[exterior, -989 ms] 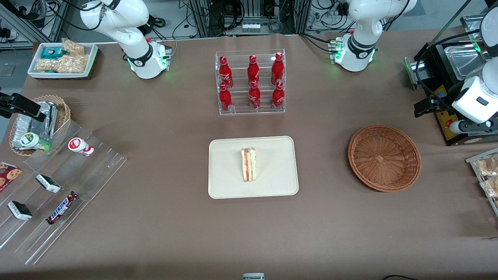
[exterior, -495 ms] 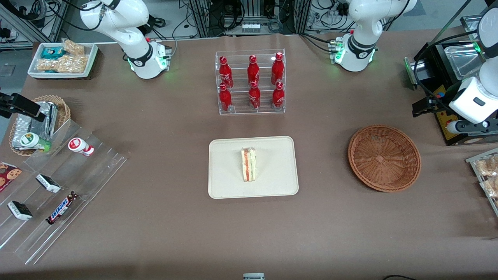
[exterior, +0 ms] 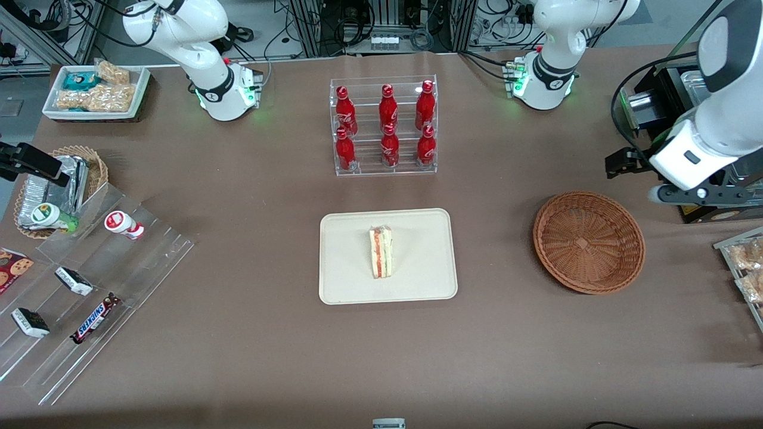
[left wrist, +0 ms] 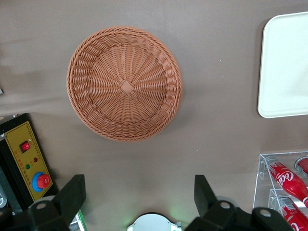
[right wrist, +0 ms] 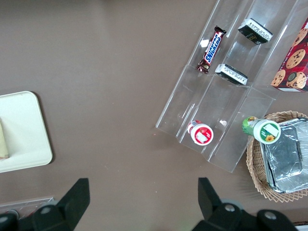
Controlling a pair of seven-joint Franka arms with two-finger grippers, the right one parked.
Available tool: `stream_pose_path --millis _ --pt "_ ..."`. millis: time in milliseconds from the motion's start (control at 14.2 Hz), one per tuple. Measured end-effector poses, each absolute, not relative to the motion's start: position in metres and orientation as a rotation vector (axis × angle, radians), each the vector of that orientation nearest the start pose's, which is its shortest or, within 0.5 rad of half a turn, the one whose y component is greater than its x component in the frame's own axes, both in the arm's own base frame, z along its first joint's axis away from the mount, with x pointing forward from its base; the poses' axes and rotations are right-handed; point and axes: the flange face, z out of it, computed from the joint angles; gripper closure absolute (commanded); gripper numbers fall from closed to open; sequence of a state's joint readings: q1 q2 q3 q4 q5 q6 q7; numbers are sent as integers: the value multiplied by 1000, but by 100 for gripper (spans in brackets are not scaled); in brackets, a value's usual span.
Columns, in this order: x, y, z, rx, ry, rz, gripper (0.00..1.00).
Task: Place sandwich from basket to tray
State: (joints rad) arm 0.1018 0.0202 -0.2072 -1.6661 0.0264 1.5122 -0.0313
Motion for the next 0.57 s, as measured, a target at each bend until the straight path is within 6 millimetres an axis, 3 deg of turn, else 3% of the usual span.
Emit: stream_pose_path --millis 424,565 --pt "547 11 590 -3129 219 183 0" --pt "546 17 595 -3144 222 175 0"
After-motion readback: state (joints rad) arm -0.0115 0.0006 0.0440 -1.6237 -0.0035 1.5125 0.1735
